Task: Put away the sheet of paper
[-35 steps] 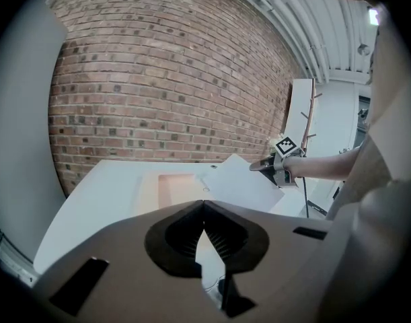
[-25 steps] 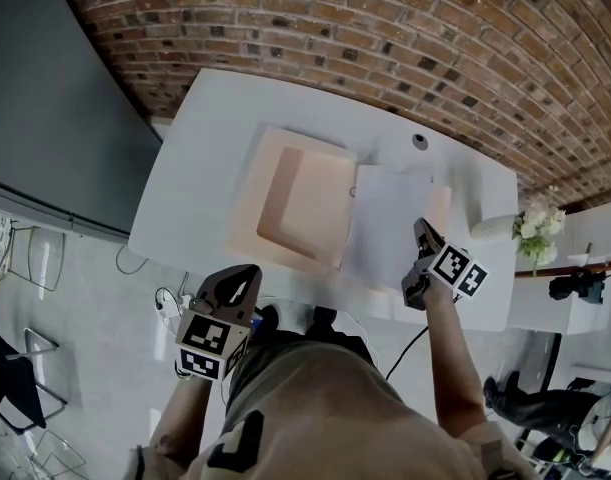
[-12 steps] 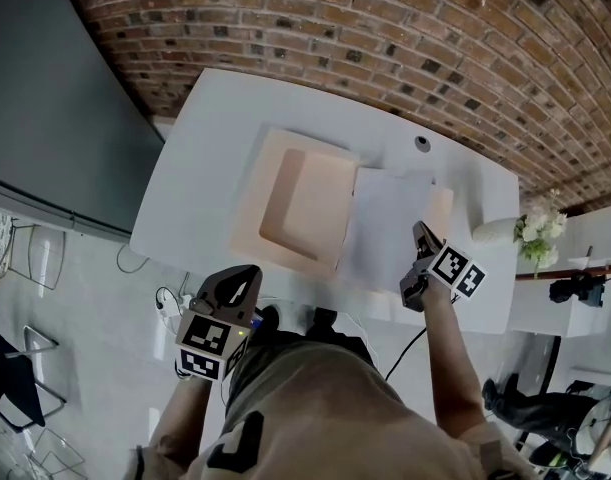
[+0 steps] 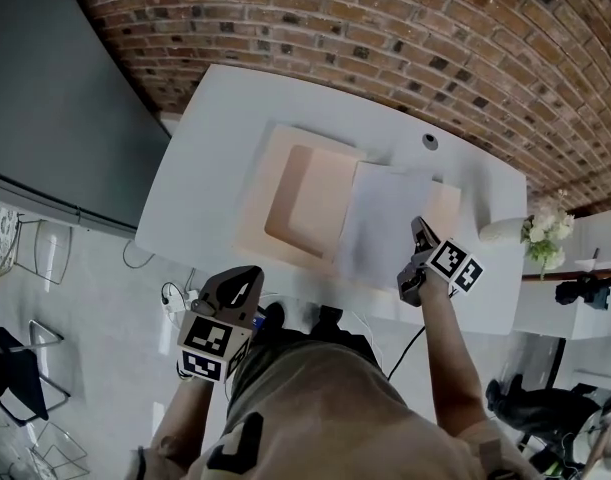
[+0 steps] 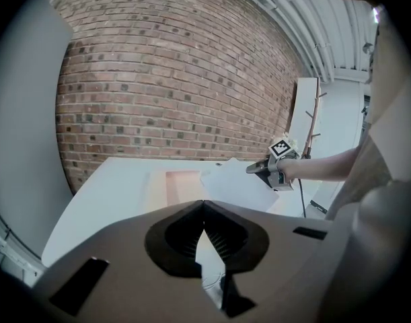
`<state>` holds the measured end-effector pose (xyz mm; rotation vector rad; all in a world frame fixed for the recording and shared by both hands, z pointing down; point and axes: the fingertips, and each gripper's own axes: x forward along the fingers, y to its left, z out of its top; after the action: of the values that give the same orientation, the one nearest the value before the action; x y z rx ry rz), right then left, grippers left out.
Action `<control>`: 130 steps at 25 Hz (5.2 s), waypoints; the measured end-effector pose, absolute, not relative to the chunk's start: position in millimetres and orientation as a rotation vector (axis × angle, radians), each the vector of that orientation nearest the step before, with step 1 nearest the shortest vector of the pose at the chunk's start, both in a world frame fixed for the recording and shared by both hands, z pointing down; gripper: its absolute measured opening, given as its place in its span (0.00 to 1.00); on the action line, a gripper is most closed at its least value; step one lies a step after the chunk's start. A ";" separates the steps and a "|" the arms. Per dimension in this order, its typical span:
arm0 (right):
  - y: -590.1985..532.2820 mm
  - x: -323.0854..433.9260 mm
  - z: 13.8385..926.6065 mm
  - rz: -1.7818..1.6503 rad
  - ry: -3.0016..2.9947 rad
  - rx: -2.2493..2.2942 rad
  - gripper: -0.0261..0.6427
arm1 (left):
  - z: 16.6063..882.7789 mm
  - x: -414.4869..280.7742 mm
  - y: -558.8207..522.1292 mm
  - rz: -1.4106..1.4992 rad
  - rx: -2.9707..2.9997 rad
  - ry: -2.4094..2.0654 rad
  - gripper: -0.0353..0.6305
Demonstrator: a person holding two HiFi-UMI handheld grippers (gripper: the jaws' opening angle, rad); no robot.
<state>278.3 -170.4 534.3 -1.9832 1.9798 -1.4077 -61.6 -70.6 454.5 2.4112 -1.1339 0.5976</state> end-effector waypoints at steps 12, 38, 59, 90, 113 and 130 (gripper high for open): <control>-181.4 258.3 552.5 -1.467 1.942 -1.942 0.07 | 456.0 -69.7 -64.4 0.610 2.388 -1.156 0.07; -206.8 203.4 582.3 -1.604 1.866 -1.838 0.07 | 457.6 -100.1 -54.0 0.602 2.331 -1.229 0.07; -227.2 163.2 601.8 -1.715 1.742 -1.686 0.07 | 463.2 -118.8 -61.6 0.646 2.280 -1.246 0.07; -222.8 154.5 622.2 -1.768 1.494 -1.467 0.07 | 471.0 -108.8 -54.4 0.698 2.279 -1.208 0.07; -233.8 135.4 623.8 -1.816 1.557 -1.441 0.07 | 479.7 -112.3 -61.1 0.705 2.251 -1.218 0.07; -235.8 121.6 625.7 -1.836 1.554 -1.456 0.07 | 483.6 -118.2 -59.8 0.699 2.240 -1.208 0.07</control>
<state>121.6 -235.8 625.7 -1.4563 1.5540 -1.8365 -118.2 -59.8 483.6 2.2401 -1.2081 0.6986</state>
